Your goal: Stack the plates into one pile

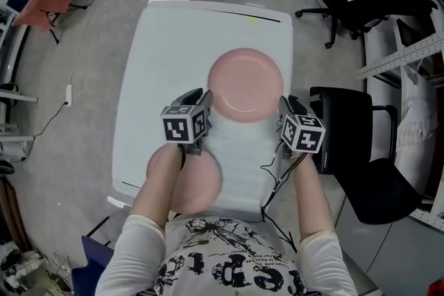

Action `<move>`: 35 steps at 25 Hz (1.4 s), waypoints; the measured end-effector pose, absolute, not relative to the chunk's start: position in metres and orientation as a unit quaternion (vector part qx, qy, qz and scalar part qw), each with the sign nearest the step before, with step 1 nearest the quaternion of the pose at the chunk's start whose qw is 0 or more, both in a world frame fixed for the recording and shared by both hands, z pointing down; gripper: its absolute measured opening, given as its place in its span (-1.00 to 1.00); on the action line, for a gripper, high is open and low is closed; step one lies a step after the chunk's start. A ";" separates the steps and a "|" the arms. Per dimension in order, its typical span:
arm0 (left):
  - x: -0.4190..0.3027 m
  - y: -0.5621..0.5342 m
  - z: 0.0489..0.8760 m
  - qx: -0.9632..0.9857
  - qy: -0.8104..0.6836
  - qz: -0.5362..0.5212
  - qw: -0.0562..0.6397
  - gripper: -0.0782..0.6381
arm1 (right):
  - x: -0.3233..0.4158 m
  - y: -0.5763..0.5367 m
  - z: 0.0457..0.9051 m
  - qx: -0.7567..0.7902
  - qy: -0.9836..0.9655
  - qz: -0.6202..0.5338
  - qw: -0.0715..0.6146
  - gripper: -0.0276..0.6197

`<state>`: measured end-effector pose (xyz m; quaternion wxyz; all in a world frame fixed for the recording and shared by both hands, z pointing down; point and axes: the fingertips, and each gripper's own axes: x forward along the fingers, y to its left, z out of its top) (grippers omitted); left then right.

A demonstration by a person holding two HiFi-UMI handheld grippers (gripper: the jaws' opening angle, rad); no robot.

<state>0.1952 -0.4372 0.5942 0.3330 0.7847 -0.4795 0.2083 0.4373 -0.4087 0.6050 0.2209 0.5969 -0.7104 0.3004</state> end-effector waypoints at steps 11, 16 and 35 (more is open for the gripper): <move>0.200 -0.474 0.653 0.748 -0.478 0.241 0.391 -0.36 | 0.442 -0.451 0.650 0.569 -0.708 0.340 0.243 -0.57; 0.210 -0.468 0.670 0.753 -0.437 0.252 0.423 -0.44 | 0.442 -0.451 0.658 0.573 -0.699 0.352 0.244 -0.70; 0.191 -0.445 0.622 0.784 -0.417 0.238 0.393 -0.58 | 0.417 -0.420 0.615 0.589 -0.700 0.323 0.244 -0.72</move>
